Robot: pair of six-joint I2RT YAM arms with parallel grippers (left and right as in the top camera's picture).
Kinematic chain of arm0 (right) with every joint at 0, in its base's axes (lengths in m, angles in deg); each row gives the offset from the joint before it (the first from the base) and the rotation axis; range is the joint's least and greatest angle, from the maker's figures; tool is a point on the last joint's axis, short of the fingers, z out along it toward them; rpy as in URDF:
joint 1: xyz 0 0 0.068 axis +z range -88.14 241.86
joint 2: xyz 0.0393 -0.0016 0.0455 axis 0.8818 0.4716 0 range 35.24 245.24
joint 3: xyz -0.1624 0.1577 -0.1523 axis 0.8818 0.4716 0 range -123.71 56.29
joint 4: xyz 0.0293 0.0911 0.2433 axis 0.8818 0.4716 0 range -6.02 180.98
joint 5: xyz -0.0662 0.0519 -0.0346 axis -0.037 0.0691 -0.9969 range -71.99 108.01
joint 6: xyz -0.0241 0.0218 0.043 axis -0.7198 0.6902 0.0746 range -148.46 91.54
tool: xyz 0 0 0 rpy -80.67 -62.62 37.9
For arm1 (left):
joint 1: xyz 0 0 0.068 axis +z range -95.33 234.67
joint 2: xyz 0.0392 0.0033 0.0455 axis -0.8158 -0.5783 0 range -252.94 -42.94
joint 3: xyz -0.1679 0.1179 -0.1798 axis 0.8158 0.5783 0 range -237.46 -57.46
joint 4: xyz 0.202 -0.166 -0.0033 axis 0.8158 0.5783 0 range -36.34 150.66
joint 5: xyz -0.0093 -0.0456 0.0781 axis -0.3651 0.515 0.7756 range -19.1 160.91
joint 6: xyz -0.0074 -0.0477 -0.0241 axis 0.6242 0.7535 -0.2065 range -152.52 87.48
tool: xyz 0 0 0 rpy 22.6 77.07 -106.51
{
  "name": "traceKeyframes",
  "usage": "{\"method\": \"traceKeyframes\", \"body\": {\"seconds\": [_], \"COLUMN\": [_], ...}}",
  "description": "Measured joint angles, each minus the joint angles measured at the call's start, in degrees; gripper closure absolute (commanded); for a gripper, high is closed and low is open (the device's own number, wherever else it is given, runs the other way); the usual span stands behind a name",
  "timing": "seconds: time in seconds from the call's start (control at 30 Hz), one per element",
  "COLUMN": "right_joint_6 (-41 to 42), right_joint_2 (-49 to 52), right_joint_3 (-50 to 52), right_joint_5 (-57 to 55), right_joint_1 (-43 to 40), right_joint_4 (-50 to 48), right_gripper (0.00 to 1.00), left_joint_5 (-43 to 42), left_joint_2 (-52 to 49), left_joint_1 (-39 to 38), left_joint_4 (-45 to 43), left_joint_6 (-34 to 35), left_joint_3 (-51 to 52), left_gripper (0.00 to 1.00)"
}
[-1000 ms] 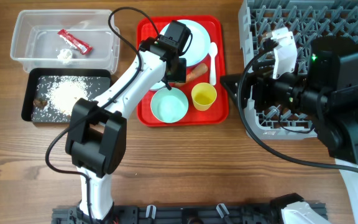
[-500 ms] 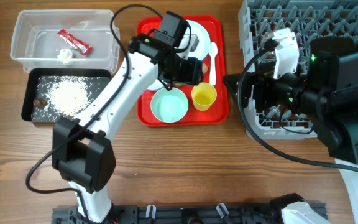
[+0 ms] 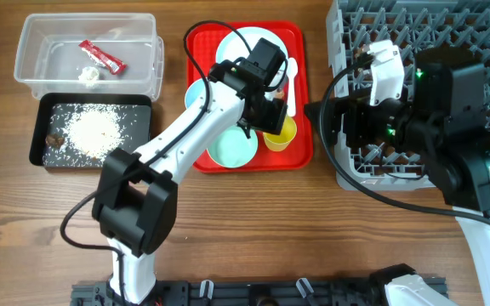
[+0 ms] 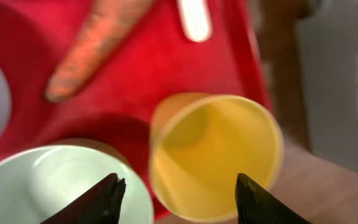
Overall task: Sort waste into correct bins and load items into the dishwasher rack
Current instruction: 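Grasp the yellow cup rim with the left gripper, then lift the yellow cup and pass it toward the right gripper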
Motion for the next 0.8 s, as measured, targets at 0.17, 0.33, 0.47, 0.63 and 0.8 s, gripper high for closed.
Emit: {"method": "traceKeyframes", "body": {"seconds": [0.17, 0.33, 0.47, 0.63, 0.8], "right_joint_6": [-0.02, -0.02, -0.02, -0.02, -0.02], "right_joint_2": [0.04, 0.04, 0.04, 0.04, 0.04], "right_joint_3": [0.00, 0.00, 0.00, 0.00, 0.00], "right_joint_5": [-0.13, -0.13, -0.15, -0.46, -0.55], "right_joint_1": [0.00, 0.00, 0.00, 0.00, 0.00], "right_joint_4": [0.11, 0.11, 0.11, 0.11, 0.11], "right_gripper": [0.00, 0.00, 0.00, 0.00, 0.00], "left_joint_5": [2.67, 2.99, 3.08, 3.08, 3.04], "left_joint_2": [-1.95, -2.34, -2.67, -3.10, -4.81], "left_joint_1": [0.02, 0.02, 0.02, -0.09, -0.31], "left_joint_4": [-1.57, -3.23, -3.74, -3.80, -3.87], "left_joint_6": [0.28, 0.92, 1.11, 1.14, 1.70], "left_joint_3": [0.22, 0.59, 0.63, 0.68, 0.72], "left_gripper": [0.53, 0.79, 0.79, 0.90, 0.96]}}
